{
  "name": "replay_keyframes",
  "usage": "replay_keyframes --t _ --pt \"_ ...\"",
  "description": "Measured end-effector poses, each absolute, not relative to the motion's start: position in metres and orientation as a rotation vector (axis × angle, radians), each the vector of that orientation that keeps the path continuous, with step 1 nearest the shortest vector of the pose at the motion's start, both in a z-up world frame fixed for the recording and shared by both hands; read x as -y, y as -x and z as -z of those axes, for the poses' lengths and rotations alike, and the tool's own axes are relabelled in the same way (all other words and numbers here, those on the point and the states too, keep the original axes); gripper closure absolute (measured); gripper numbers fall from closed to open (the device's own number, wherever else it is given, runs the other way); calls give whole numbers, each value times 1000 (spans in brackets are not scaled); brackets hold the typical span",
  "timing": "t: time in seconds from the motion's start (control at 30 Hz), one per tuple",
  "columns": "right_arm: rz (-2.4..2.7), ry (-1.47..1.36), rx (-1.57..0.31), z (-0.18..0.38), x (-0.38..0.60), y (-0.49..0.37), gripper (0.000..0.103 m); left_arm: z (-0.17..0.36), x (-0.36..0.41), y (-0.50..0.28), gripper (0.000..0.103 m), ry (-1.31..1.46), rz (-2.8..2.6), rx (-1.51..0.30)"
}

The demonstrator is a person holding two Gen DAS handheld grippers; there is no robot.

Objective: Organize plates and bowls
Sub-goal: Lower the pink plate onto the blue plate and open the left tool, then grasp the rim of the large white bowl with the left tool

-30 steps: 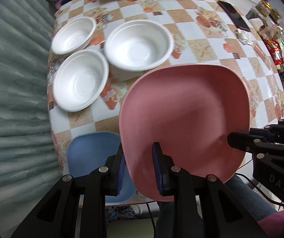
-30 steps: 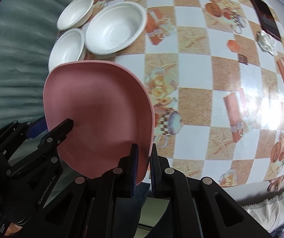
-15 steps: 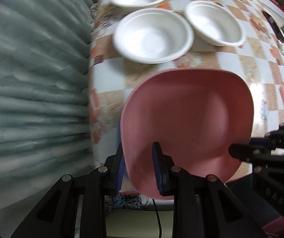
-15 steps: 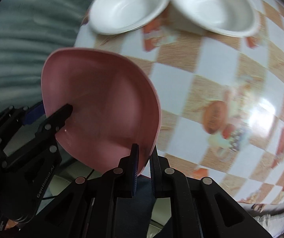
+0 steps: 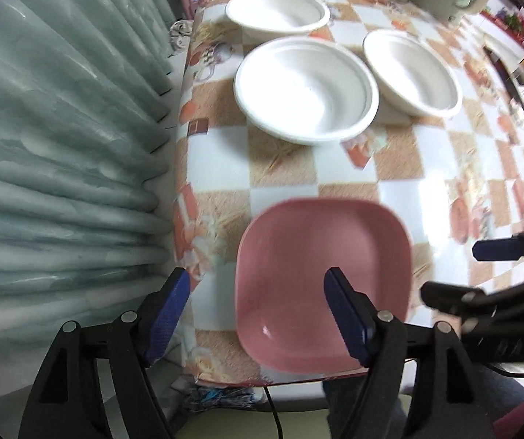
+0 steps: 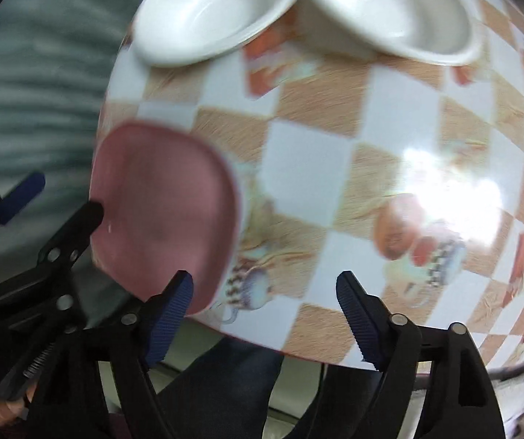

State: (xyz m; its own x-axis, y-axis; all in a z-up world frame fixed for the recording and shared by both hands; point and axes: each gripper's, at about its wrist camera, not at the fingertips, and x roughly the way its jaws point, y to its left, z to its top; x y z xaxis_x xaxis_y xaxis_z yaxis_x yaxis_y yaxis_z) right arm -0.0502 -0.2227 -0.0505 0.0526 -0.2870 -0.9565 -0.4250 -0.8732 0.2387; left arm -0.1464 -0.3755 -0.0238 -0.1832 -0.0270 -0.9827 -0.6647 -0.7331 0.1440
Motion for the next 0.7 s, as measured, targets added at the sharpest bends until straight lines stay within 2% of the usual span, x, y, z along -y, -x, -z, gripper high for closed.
replay_keyframes --t 0.3,0.57,0.7 --pt "-1789 1976 -935 49 139 7 21 2 304 166 24 1503 -1911 -803" --pt "-1807 1866 -925 42 73 24 21 -5 231 191 24 1432 -1906 -835" --pt "-1816 1817 -935 48 44 50 21 10 191 208 23 1385 -1895 -919"
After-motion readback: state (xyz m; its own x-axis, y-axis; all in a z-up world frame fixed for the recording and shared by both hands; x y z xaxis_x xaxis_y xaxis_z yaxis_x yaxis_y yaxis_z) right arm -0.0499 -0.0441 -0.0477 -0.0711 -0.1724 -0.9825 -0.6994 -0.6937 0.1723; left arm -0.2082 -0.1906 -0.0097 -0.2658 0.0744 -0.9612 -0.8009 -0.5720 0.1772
